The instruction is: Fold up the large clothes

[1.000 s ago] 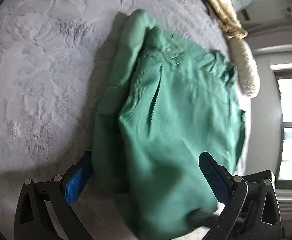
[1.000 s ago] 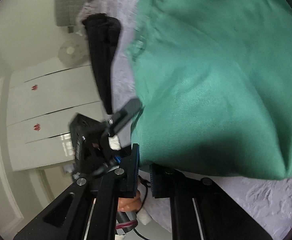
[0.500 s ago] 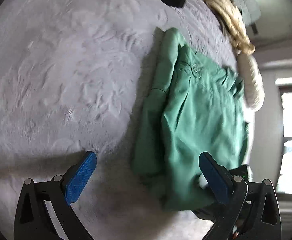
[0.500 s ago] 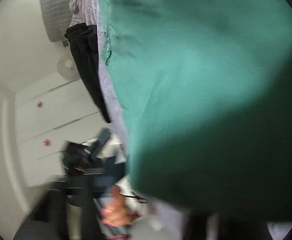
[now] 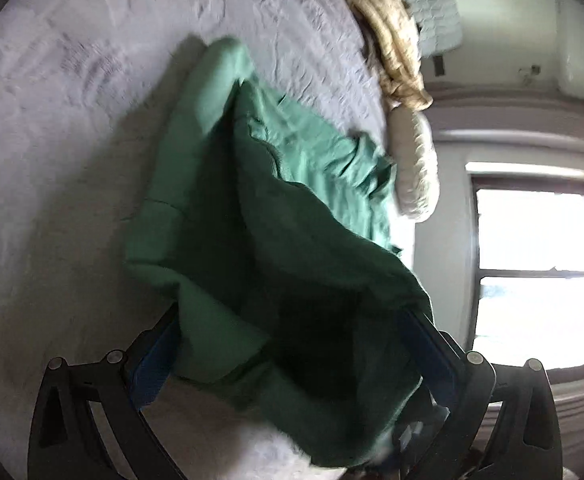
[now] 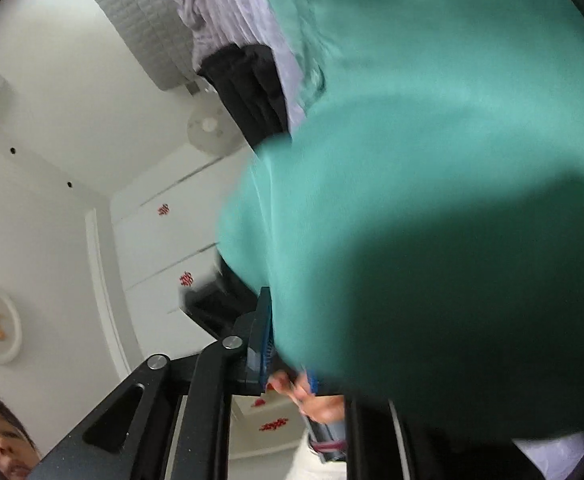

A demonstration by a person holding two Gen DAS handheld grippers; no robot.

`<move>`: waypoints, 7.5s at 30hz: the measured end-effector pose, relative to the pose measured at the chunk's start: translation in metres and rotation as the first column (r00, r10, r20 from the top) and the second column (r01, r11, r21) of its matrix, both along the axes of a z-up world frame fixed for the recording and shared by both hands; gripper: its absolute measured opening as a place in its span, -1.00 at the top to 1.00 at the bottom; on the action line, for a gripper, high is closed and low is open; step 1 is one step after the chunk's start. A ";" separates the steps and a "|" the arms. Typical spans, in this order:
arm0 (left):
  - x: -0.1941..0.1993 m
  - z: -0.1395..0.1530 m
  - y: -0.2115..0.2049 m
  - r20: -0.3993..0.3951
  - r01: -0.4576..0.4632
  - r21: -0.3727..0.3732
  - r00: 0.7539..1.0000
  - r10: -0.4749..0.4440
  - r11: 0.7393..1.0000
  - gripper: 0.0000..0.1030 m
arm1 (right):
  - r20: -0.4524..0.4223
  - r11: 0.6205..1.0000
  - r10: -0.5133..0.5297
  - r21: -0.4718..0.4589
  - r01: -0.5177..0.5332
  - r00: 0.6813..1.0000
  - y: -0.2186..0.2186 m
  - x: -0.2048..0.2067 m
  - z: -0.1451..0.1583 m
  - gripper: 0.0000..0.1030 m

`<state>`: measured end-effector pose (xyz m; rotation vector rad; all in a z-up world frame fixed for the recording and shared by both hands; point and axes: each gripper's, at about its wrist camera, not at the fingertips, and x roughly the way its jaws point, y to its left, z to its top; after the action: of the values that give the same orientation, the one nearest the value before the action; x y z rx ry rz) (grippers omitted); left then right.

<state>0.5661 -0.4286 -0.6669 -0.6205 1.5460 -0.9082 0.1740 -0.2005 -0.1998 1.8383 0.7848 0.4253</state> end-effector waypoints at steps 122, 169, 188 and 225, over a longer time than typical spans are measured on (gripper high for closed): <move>-0.143 0.114 -0.238 0.499 0.013 0.557 0.794 -0.347 0.831 -0.78 | -0.093 0.646 -0.036 -0.762 -0.048 0.995 -0.366 -0.233 0.143 -0.16; -0.158 0.081 -0.215 0.392 0.001 0.681 0.844 -0.365 0.732 -0.98 | -0.398 0.425 -0.105 -0.846 -0.321 0.911 -0.331 -0.199 0.106 1.00; -0.127 0.062 -0.214 0.298 0.048 0.502 0.928 -0.224 0.864 -0.98 | -0.275 0.579 -0.122 -0.800 -0.157 0.954 -0.385 -0.191 0.113 -0.39; -0.133 0.102 -0.237 0.327 0.197 0.253 0.904 -0.276 0.947 0.07 | 0.005 0.884 -0.091 -0.461 0.083 0.996 -0.399 -0.104 0.082 0.55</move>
<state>0.4332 -0.6654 -0.5647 -0.0982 1.3771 -0.9603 0.0700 -0.5991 -0.1178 1.4228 0.7369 0.1444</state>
